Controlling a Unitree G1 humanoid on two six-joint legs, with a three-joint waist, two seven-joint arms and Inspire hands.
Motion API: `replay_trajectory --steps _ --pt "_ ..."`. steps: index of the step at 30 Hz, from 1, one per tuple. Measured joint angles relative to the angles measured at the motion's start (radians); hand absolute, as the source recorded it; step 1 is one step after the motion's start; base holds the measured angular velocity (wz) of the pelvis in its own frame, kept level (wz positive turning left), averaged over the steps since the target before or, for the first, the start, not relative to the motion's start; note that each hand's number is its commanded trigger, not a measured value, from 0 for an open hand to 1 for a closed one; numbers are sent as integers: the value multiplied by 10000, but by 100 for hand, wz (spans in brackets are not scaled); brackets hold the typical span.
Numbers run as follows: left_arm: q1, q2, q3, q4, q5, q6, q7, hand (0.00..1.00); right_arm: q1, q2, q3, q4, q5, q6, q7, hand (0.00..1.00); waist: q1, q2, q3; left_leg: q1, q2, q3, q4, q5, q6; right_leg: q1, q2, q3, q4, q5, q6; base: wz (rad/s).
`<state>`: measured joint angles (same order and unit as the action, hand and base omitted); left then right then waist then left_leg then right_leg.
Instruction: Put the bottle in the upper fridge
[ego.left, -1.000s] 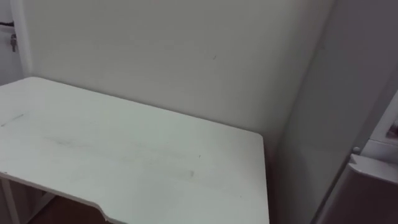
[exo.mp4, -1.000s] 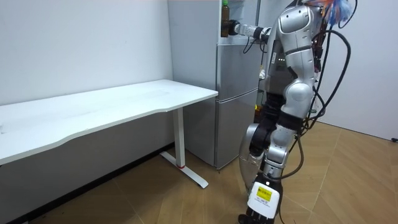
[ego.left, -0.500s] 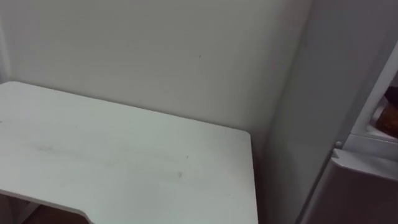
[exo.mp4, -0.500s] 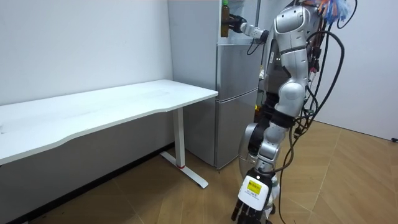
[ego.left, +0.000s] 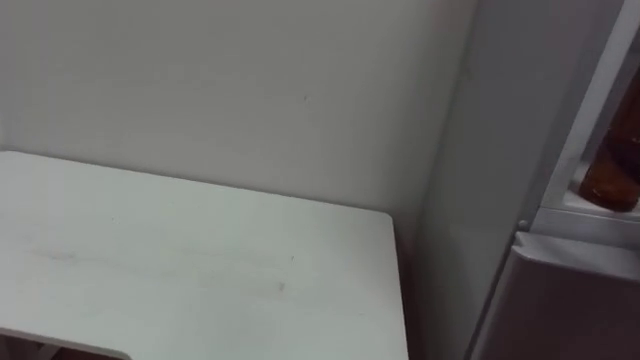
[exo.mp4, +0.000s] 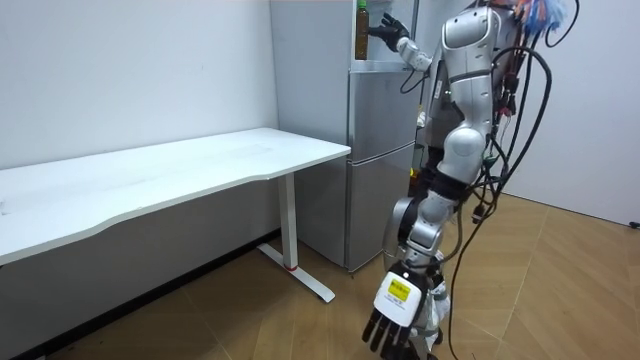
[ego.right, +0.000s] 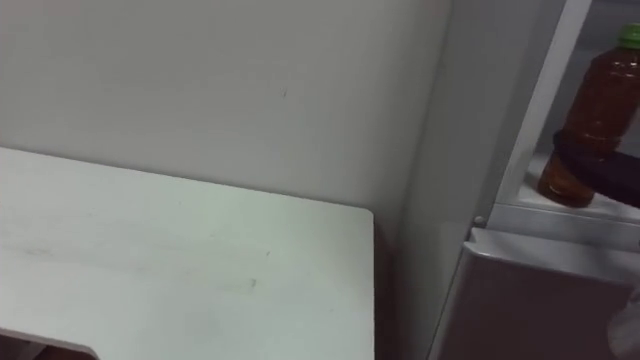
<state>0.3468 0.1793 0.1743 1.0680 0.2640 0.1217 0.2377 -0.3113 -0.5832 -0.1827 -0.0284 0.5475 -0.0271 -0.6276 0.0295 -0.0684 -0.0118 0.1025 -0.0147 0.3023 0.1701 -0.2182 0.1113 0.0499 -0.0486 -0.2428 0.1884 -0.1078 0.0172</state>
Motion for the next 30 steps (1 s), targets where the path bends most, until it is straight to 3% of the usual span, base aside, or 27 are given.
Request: replay_trajectory --steps 3,9,15,21,25,30 --pt "-13 -38 -37 64 23 -126 11 0 259 17 -75 -696 -707 -88 -56 0 -153 11 26 100 5 12 -47 7 -13 15 13 11 7 -3 -1 -1" --pt "-27 -41 -244 123 22 -261 254 0 548 68 -187 -1285 -1256 -294 -37 0 -267 -59 54 148 28 204 -74 -18 -53 1 92 450 16 -5 -5 -10" --pt "-56 -44 -324 126 23 -360 257 0 664 822 -682 -1910 -1591 -382 41 0 -467 -113 29 101 28 235 -66 -20 -51 -144 65 376 167 -5 -5 -2" --pt "-139 -67 -424 153 23 -370 275 0 1474 972 -829 -2744 -1645 -447 96 0 -648 -91 17 121 28 306 -87 -23 -45 -193 -5 -37 186 -3 -7 -2" --pt "-68 -100 -570 171 14 -406 308 0 2191 1216 -998 -3408 -1571 -456 129 0 -653 -56 9 118 29 529 -164 -23 -44 -334 51 338 236 -4 -14 -17" --pt "-96 -91 -624 187 5 -458 376 0 2642 1528 -1112 -3530 -489 -599 433 0 -820 -40 -10 119 28 538 -181 -29 -45 -312 72 454 178 7 -20 -2"
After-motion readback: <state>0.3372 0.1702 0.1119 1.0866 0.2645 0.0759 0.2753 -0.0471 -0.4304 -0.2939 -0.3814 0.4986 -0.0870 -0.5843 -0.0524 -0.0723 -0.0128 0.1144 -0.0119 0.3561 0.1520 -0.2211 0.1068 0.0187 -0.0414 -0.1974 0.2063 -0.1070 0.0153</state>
